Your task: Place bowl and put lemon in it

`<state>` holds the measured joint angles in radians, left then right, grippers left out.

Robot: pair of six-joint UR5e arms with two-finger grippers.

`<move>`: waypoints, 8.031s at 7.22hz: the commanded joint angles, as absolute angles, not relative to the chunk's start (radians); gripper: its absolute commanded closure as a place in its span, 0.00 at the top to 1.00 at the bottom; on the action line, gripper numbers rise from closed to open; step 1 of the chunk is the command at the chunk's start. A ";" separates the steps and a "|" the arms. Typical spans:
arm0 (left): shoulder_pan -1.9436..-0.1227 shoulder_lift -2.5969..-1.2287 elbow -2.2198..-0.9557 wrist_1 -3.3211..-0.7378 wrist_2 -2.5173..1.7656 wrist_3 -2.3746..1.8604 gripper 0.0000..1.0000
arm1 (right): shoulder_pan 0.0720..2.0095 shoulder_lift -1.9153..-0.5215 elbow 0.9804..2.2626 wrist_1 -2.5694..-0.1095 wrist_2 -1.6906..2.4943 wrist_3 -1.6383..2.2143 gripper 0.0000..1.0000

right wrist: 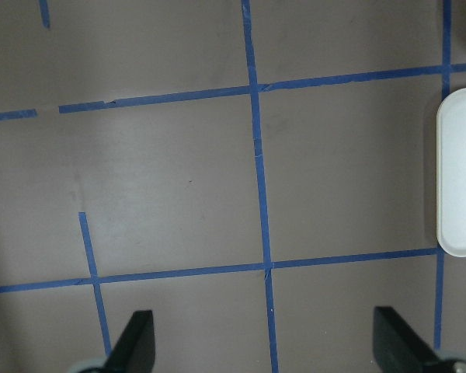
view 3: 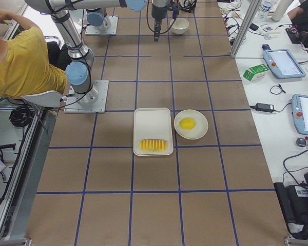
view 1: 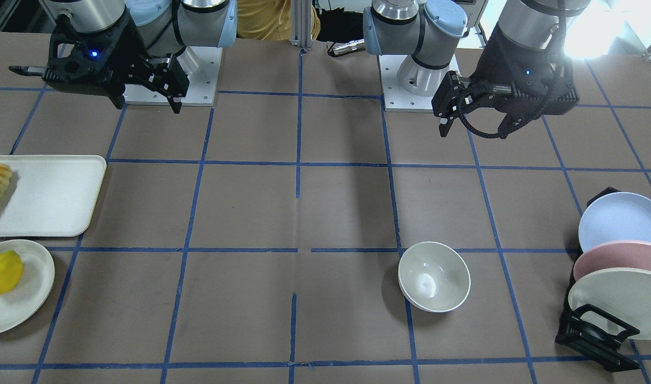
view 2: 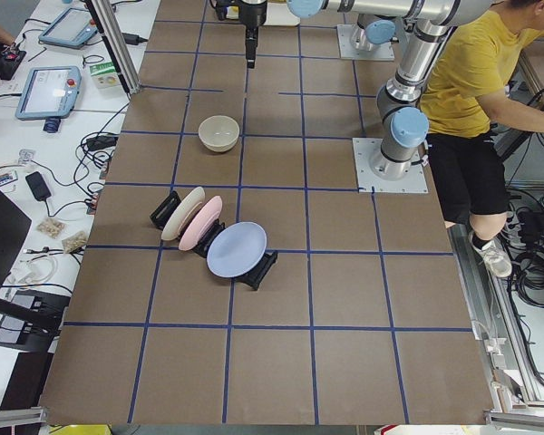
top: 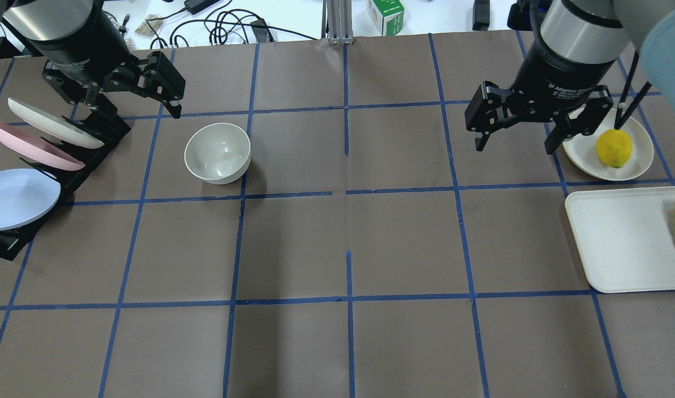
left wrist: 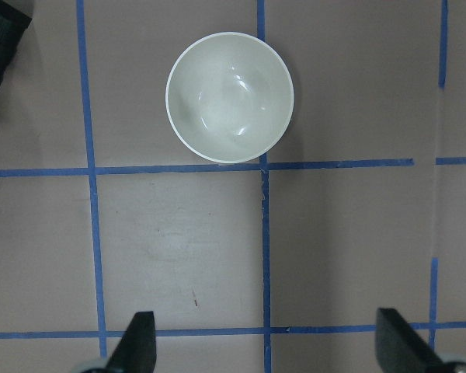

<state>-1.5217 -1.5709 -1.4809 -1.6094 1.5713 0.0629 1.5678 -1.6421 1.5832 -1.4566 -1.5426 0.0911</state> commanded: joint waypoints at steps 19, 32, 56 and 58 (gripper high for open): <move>-1.373 -2.120 -1.595 -1.080 1.503 0.296 0.00 | 1.081 -0.988 1.591 -2.232 -1.694 -0.488 1.00; -1.804 -2.020 -1.763 -0.913 1.436 -0.351 0.00 | 1.403 -1.282 1.580 -1.812 -1.605 0.000 0.00; -1.506 -1.557 -1.554 -1.557 1.542 0.138 1.00 | 1.849 -1.288 1.574 -1.902 -1.574 0.321 1.00; -1.506 -1.557 -1.554 -1.559 1.543 0.138 1.00 | 1.722 -1.428 1.586 -1.746 -1.581 0.211 1.00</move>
<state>-1.5064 -1.5575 -1.5541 -1.5579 1.5422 0.1382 1.7971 -1.3433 1.5781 -1.8405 -1.5725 0.2714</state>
